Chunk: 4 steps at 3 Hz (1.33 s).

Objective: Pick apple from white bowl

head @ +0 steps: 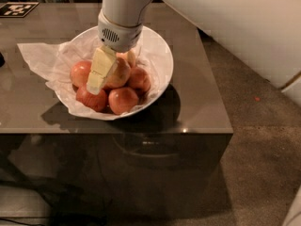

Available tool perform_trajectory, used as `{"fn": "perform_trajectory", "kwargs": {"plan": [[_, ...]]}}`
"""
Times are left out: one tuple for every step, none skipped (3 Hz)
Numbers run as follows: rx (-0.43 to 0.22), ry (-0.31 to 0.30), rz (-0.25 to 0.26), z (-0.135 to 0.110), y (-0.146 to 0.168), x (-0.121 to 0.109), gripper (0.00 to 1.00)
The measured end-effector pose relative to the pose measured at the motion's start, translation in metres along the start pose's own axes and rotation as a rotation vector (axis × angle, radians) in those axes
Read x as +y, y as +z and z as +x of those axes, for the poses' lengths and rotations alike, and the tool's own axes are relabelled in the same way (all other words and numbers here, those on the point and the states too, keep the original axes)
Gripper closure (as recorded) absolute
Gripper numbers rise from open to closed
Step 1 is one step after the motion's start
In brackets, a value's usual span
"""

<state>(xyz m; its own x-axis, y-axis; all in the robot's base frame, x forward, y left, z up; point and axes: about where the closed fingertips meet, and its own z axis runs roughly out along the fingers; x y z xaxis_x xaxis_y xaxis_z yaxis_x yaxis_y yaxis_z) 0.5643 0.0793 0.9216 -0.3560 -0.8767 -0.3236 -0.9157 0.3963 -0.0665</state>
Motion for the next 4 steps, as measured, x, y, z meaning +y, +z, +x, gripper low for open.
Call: {"fn": "perform_trajectory", "kwargs": {"plan": [[0.0,0.0,0.0,0.0,0.0,0.0,0.19],[0.0,0.0,0.0,0.0,0.0,0.0,0.43],[0.0,0.0,0.0,0.0,0.0,0.0,0.66],[0.0,0.0,0.0,0.0,0.0,0.0,0.89]]}}
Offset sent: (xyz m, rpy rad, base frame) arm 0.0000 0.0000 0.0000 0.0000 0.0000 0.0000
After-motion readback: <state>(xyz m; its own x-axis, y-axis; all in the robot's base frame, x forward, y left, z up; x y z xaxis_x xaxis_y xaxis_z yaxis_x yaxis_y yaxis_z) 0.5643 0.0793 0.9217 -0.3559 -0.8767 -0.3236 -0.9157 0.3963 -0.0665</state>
